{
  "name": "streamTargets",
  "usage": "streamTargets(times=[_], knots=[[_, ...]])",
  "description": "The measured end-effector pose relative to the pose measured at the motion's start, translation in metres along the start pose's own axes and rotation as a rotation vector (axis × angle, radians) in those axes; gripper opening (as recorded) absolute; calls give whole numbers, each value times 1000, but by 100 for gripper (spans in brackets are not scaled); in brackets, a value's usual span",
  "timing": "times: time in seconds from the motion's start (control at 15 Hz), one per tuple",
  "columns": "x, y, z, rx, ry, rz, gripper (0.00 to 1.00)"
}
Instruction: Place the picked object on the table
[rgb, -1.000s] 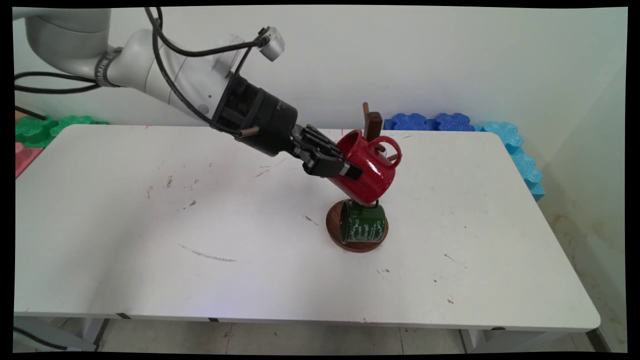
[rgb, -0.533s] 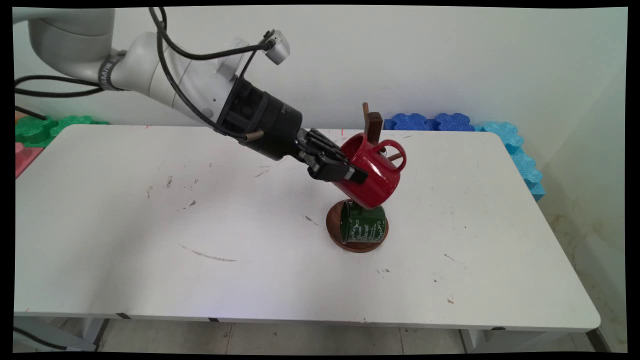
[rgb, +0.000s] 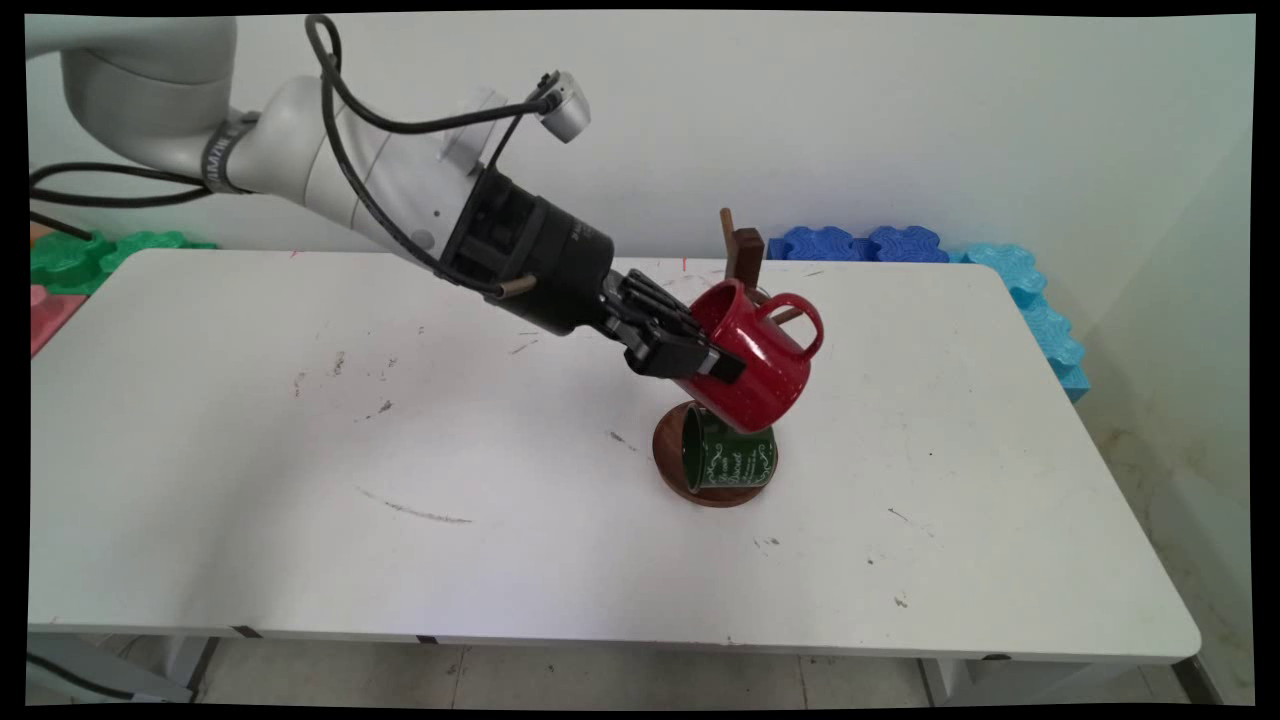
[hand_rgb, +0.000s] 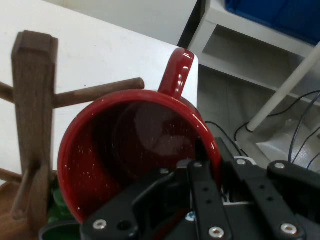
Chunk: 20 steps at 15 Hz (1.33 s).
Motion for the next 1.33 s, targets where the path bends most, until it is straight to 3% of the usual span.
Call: streamTargets(times=[0.73,1.33], knots=[[-6,12,2,-10,-17,3,0],[-16,14,-19,24,-90,38,0]])
